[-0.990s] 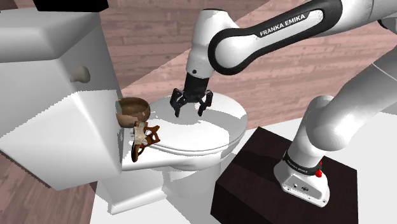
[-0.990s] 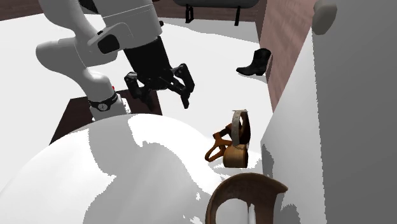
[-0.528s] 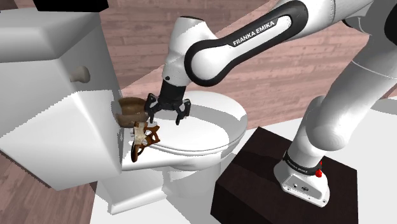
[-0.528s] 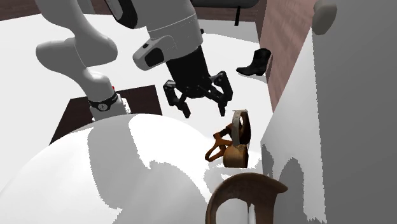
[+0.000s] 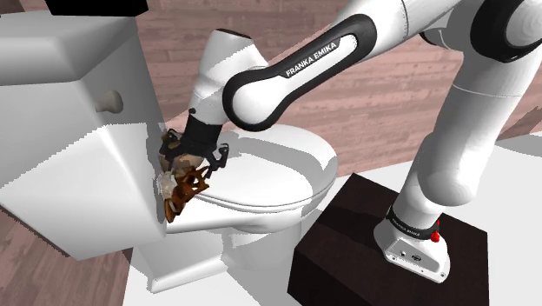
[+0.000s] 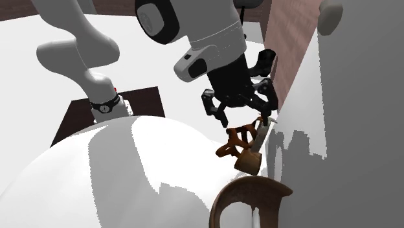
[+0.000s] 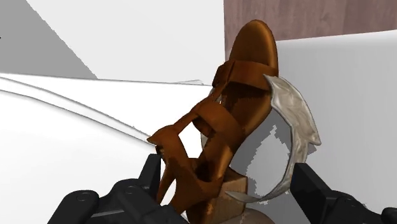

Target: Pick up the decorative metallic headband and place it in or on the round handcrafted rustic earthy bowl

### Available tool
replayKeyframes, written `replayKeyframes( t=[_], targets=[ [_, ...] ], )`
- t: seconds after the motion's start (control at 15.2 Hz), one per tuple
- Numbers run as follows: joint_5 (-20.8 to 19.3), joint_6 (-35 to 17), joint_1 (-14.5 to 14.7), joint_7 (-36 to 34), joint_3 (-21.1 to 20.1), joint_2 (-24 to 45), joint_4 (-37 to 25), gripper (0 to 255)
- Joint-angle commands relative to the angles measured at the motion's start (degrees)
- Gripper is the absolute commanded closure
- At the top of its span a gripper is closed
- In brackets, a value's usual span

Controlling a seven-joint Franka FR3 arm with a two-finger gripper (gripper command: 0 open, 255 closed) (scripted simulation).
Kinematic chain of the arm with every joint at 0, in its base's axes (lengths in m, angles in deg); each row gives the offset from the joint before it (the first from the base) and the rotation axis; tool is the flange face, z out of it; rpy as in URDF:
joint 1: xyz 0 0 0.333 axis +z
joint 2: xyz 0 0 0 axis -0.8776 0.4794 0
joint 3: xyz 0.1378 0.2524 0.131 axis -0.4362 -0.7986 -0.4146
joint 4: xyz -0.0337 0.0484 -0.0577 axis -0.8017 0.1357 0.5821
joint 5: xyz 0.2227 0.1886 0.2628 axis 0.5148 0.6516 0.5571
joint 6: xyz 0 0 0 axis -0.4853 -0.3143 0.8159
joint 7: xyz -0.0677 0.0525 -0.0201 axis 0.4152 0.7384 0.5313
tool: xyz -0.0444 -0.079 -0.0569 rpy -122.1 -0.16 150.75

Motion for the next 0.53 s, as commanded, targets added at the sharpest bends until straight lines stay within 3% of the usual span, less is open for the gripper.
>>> replayKeyframes(
  t=[0.0,0.46],
  targets=[
    [-1.2,-0.4,0.3,-1.0,0.0,2.1,0.4,0],
    [-3.2,-2.6,1.0,-2.3,0.2,4.7,0.2,0]
  ],
)
